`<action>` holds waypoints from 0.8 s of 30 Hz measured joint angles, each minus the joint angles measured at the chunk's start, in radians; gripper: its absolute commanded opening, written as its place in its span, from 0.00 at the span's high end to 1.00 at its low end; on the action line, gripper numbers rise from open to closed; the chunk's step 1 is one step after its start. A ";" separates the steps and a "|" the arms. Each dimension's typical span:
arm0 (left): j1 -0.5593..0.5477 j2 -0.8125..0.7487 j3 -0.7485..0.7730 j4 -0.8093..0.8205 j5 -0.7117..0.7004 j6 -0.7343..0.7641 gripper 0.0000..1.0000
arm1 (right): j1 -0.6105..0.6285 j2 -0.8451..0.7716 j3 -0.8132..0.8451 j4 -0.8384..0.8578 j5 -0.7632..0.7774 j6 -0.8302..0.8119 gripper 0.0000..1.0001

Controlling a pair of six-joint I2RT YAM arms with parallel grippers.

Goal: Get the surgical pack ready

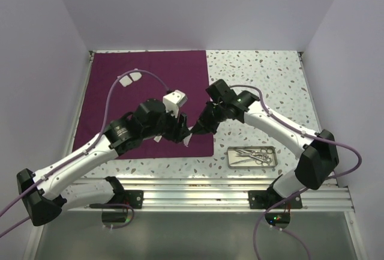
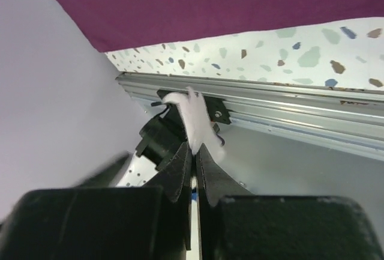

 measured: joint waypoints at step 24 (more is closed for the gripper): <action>0.286 0.030 -0.061 0.013 0.179 0.076 0.38 | -0.500 -0.267 -0.522 -0.108 -0.032 -0.712 1.00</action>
